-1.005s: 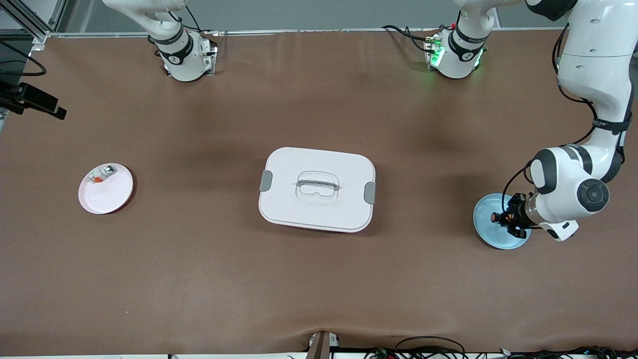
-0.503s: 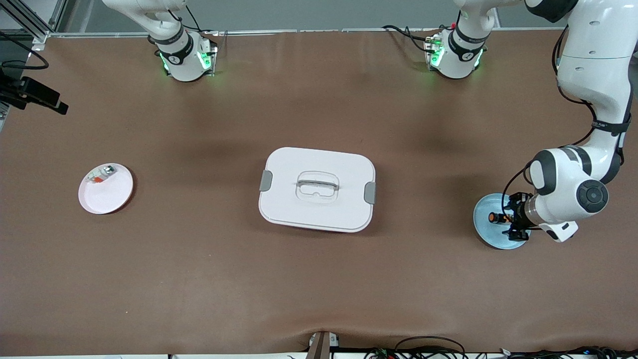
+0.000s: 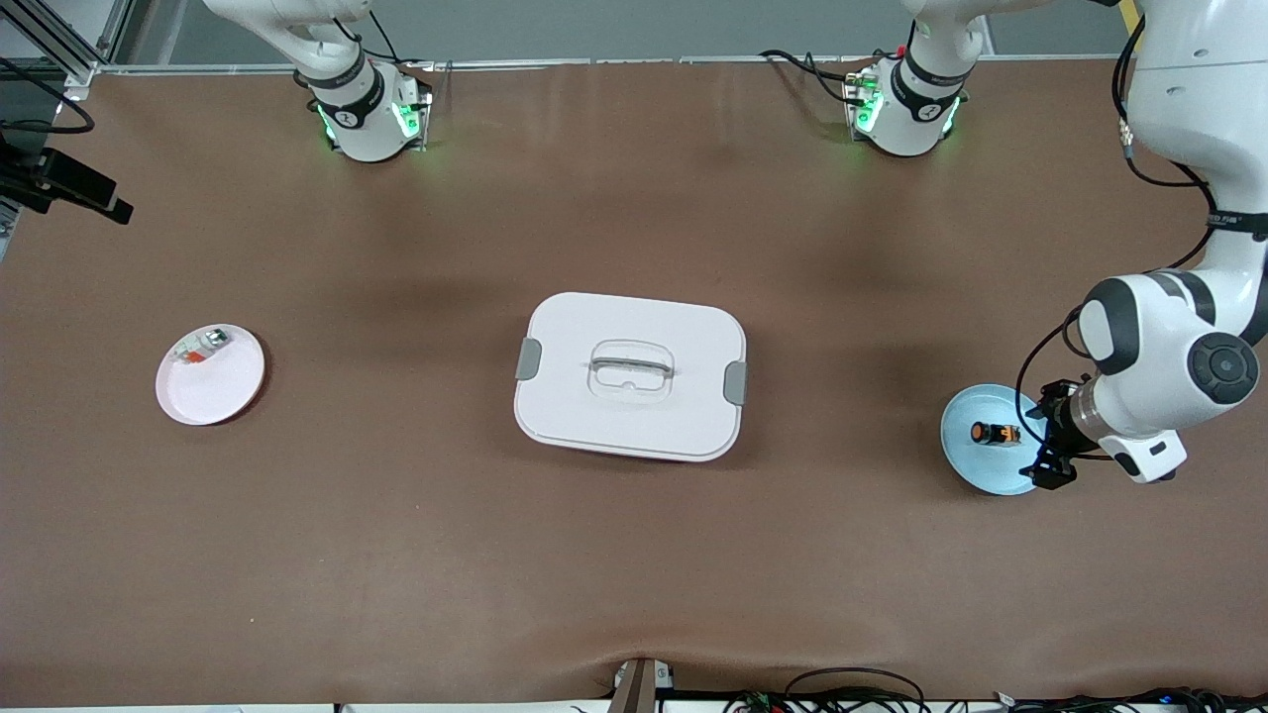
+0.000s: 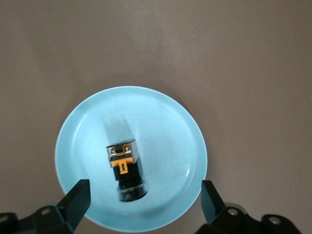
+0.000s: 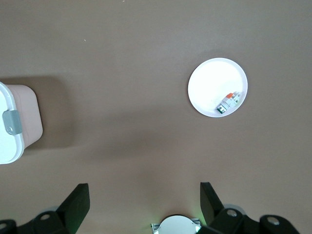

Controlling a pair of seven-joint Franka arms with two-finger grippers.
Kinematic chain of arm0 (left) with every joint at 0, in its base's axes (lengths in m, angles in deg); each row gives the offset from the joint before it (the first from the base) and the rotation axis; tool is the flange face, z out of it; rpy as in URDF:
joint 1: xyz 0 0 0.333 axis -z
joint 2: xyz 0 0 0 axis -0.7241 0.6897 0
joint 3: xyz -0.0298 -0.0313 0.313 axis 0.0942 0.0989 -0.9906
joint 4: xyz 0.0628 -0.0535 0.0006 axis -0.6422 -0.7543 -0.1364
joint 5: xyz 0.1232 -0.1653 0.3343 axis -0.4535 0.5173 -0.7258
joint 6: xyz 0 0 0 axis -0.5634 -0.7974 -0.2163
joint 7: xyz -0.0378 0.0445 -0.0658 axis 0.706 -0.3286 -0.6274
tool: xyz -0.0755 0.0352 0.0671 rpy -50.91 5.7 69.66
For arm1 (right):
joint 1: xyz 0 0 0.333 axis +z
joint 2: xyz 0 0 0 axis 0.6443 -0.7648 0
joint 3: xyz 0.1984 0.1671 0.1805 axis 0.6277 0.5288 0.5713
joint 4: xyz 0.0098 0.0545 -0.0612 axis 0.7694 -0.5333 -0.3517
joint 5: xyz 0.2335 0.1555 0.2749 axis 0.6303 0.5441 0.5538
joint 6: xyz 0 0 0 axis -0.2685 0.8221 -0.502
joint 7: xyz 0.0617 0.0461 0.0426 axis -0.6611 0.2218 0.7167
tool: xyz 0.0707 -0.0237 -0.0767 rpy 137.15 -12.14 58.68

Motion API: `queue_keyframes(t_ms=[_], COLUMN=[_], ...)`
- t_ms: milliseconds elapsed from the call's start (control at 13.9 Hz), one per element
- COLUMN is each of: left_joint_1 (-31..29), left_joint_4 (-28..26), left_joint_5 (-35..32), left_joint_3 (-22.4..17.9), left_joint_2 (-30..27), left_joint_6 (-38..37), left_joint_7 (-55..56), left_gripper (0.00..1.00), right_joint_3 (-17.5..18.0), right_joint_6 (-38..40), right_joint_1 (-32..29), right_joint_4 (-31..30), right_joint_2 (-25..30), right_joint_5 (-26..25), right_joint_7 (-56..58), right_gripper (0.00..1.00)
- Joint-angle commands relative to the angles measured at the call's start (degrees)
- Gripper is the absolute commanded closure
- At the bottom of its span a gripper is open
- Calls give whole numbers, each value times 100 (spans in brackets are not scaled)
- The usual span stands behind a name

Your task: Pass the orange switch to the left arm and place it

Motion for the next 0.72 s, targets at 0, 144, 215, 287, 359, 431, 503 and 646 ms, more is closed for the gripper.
queue_keyframes(t_ms=[0, 144, 215, 287, 359, 431, 503, 646], left_joint_1=[21, 21, 21, 30, 30, 30, 30, 39], left_joint_4=[-99, -116, -117, -117, -117, -117, -117, -117], left_joint_5=[-104, -104, -104, -104, -104, -104, -104, -104], left_joint_3=[30, 109, 110, 118, 153, 188, 197, 206], left_joint_2=[-316, -386, -430, -465, -483, -527, -553, -632], left_joint_6=[-249, -258, -328, -416, -425, -425, -434, -425], left_joint_7=[-1146, -2105, -2527, -2958, -3380, -3775, -4145, -4735], left_gripper=[0, 0, 0, 0, 0, 0, 0, 0], right_joint_3=[77, 68, 68, 77, 77, 77, 68, 94], right_joint_6=[-200, -226, -279, -279, -297, -340, -367, -551], right_joint_1=[-112, -121, -121, -112, -112, -112, -112, -51], right_joint_4=[-381, -390, -390, -390, -381, -381, -381, -364], right_joint_2=[329, 330, 330, 330, 338, 382, 391, 374], right_joint_5=[7, 7, 7, 16, 7, 7, -10, -263], right_joint_7=[-73, -73, -73, -73, -73, -65, -47, 32], right_gripper=[0, 0, 0, 0, 0, 0, 0, 0])
